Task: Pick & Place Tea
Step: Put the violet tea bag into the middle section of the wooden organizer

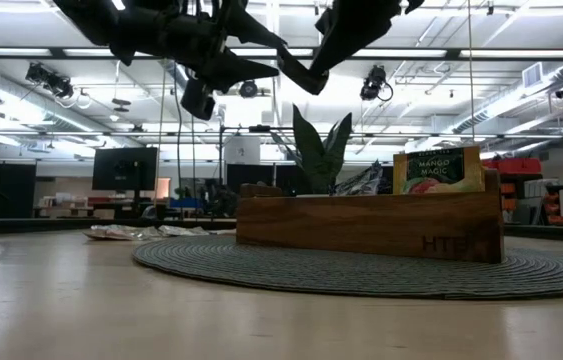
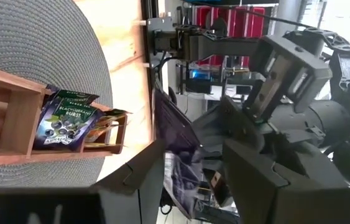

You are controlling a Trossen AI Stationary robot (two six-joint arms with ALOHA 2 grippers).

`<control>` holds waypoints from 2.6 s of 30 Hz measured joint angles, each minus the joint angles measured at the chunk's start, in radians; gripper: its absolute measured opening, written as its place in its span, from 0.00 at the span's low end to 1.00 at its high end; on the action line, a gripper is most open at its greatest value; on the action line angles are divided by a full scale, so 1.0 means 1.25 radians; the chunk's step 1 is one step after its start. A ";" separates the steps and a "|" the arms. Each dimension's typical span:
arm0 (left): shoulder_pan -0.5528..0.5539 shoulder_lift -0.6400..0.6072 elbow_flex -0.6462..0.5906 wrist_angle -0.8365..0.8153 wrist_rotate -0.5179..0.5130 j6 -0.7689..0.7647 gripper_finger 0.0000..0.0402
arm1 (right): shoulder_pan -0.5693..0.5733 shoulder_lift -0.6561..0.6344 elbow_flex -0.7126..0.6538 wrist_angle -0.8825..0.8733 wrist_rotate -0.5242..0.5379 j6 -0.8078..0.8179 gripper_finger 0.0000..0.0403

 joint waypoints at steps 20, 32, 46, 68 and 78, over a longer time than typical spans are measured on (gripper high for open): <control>0.000 -0.001 0.000 -0.022 0.016 0.034 0.17 | 0.002 0.000 0.000 0.026 0.003 -0.014 0.00; 0.000 0.000 0.000 -0.017 0.033 0.124 0.02 | 0.002 -0.029 0.000 -0.014 0.032 0.061 0.02; 0.000 -0.001 0.000 0.057 0.049 0.430 0.01 | -0.032 -0.165 0.000 -0.029 0.028 0.370 0.34; 0.001 -0.027 0.000 0.259 0.038 0.620 0.01 | -0.095 -0.203 0.000 0.081 -0.106 0.638 0.45; 0.001 -0.028 0.000 0.254 0.040 0.617 0.01 | -0.095 -0.174 0.000 0.139 -0.122 0.630 0.30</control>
